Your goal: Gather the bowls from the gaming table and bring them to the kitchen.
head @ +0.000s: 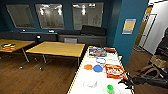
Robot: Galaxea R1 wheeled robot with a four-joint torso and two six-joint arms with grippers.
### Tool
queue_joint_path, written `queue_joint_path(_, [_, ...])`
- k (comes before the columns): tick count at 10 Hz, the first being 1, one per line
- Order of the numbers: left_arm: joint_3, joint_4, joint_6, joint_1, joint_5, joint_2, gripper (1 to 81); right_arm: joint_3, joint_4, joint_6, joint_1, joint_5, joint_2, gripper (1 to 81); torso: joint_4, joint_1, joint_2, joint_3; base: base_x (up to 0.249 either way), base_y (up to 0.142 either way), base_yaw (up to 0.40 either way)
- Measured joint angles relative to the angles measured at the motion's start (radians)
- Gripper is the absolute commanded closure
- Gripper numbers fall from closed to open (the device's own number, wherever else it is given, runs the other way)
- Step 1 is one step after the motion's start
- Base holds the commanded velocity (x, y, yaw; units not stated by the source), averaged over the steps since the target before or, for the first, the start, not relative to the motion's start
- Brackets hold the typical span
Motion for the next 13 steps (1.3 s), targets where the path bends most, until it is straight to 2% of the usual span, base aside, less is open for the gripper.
queue_joint_path(3, [0.0,0.0,0.0,0.0,0.0,-0.001,1.0,-0.019,0.0,-0.01,-0.049,0.008,0.074,1.0,0.0,0.0,0.0,0.0,0.0,0.0,0.0])
queue_joint_path(7, [0.0,-0.001,0.0,0.0,0.0,0.0,1.0,-0.025,0.0,-0.01,-0.037,0.011,0.086,1.0,0.0,0.0,0.0,-0.001,0.0,0.0,0.0])
queue_joint_path(11, [0.0,-0.001,0.0,-0.007,-0.003,-0.001,1.0,-0.021,-0.001,-0.018,-0.032,0.017,0.104,1.0,0.0,0.001,0.0,-0.065,0.0,0.0,0.0])
queue_joint_path(13, [0.0,-0.001,0.0,-0.009,-0.005,0.0,1.0,-0.022,-0.001,-0.017,-0.032,0.017,0.106,1.0,0.0,0.001,0.001,-0.082,0.0,0.0,0.0])
